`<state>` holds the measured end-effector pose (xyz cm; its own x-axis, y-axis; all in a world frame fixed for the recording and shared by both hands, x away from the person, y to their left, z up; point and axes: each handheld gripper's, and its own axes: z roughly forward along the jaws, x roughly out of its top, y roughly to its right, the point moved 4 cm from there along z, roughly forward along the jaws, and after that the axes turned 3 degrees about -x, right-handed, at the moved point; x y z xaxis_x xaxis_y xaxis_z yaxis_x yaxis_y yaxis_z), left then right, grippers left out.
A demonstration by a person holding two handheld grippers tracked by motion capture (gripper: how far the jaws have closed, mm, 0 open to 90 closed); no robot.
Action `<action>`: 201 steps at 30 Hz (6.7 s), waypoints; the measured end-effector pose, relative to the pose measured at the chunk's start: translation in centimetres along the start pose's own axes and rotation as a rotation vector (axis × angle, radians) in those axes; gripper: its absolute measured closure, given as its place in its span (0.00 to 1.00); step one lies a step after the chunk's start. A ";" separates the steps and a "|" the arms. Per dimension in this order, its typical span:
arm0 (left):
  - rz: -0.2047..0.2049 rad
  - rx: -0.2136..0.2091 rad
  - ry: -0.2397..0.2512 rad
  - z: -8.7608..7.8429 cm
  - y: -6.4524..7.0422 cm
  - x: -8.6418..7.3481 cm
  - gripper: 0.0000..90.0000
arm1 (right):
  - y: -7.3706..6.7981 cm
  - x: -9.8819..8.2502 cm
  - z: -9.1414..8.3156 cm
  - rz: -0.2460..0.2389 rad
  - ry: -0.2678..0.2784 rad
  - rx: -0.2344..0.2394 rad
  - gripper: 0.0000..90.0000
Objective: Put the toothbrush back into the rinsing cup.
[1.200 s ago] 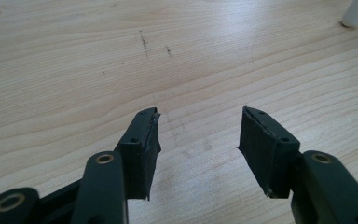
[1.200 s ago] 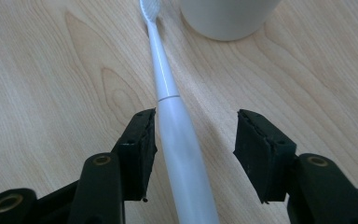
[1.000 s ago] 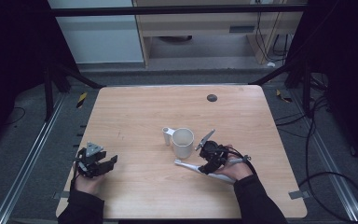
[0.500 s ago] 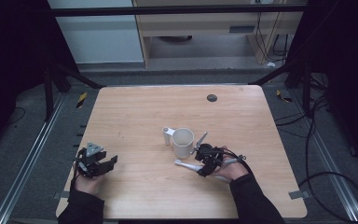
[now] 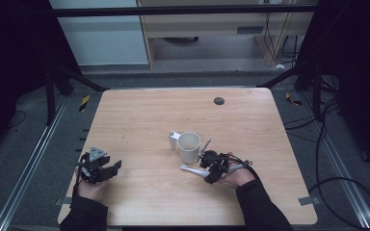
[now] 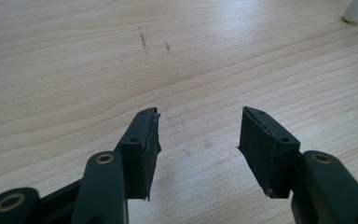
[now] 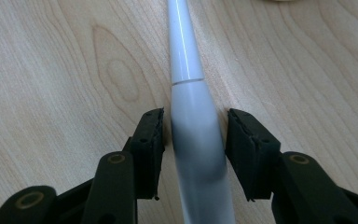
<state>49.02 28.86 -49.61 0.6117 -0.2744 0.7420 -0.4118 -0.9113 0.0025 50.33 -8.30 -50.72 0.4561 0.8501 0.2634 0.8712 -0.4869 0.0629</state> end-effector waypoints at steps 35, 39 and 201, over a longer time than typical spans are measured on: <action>0.000 0.001 0.000 0.0 0.1 0.0 0.52 | -0.7 -0.7 -2.6 0.040 0.087 0.017 0.75; 0.003 0.001 -0.002 0.0 0.1 0.0 0.52 | -0.8 -0.9 -3.4 0.057 0.121 0.019 0.75; 0.004 0.009 0.003 0.1 0.0 0.0 0.53 | 3.0 2.0 -8.4 0.499 0.866 -0.174 0.31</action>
<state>49.10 28.80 -49.67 0.6083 -0.2771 0.7438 -0.4082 -0.9129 -0.0062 52.33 -9.80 -41.90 0.4122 0.1376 0.9007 0.5468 -0.8281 -0.1238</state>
